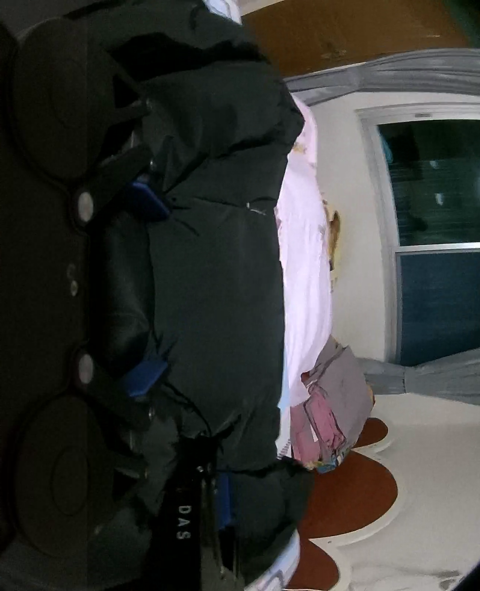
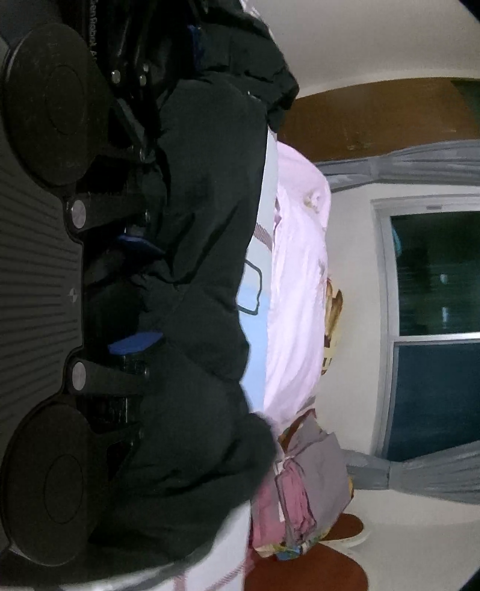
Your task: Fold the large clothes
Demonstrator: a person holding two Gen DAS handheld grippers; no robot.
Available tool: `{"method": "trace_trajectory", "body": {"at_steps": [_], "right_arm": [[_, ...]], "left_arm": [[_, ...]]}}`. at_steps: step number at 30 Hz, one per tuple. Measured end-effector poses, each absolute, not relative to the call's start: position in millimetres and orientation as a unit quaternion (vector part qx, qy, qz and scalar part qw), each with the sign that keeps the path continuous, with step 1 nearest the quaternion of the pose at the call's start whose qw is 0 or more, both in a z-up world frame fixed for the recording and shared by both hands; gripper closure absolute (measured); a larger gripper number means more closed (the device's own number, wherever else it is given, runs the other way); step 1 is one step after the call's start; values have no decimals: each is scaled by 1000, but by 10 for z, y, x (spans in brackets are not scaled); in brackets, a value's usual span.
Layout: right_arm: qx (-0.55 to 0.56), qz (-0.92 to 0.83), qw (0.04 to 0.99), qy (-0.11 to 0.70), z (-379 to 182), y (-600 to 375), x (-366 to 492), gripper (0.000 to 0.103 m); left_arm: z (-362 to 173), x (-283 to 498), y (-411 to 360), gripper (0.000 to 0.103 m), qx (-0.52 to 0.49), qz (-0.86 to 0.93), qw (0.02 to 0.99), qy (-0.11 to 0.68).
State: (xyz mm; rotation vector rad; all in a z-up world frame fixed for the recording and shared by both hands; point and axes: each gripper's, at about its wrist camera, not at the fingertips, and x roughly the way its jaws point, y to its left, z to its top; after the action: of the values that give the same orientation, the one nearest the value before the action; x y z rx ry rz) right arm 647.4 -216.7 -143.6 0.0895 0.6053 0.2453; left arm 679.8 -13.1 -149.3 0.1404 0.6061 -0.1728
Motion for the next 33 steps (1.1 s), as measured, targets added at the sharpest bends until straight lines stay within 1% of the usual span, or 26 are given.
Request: {"method": "trace_trajectory", "body": {"at_steps": [5,7,10,11,12,13,15,16,18,20,22,23,24,25,26,27,28,29,30,32,33], "right_arm": [[55,109,958,260,-1673,-2146,6485,58],[47,110,955,272,-1652,-2123,6508,58],[18,121,949,292,-1418,-2217,6339,57],[12,122,951,285,-1342,-2297,6193,57],[6,114,953,279,-1292,-2383,6066,57],[2,104,954,280,-1281,-2469,5954,57],[-5,78,947,311,-1369,-2630,5839,57],[7,81,944,319,-1458,-2717,5794,57],[6,84,944,320,-1534,-2744,5751,58],[-8,75,941,330,-1494,-2678,5784,57],[-10,62,935,349,-1372,-2663,5789,57],[-2,53,935,350,-1242,-2685,5726,52],[7,56,940,337,-1137,-2699,5614,24],[9,71,946,317,-1036,-2713,5478,14],[4,88,950,300,-944,-2696,5335,14],[0,90,949,302,-895,-2674,5274,18],[3,93,947,308,-858,-2650,5228,28],[19,98,943,317,-836,-2632,5193,52],[34,102,941,321,-820,-2613,5180,65],[50,105,941,317,-803,-2541,5115,74],[53,108,940,318,-807,-2475,5092,74]], "left_arm": [[-1642,6800,-273,15,65,-74,954,283],[-1634,6790,-333,15,72,-73,951,291],[-1377,6532,-207,15,75,-83,944,311],[-1267,6439,-144,13,81,-76,946,304],[-1173,6307,-59,5,85,-68,950,291],[-1111,6202,30,4,90,-54,952,286],[-1138,6180,178,4,99,-28,942,318],[-1193,6176,262,4,86,-35,939,332],[-1264,6167,334,4,71,-36,938,337],[-1237,6157,305,4,71,-27,938,339],[-1175,6105,275,12,70,-20,938,338],[-1125,6021,292,13,68,-16,940,334],[-1083,5899,333,12,72,-15,942,328],[-1042,5771,386,10,76,-11,944,322],[-1024,5672,459,9,76,-8,944,320],[-993,5560,550,8,75,1,943,323],[-986,5482,626,8,71,14,942,327],[-985,5387,716,8,64,24,941,332],[-985,5270,824,8,51,34,941,334],[-964,5088,1003,9,10,54,939,338],[-976,5026,1077,12,-19,59,938,342]]}}
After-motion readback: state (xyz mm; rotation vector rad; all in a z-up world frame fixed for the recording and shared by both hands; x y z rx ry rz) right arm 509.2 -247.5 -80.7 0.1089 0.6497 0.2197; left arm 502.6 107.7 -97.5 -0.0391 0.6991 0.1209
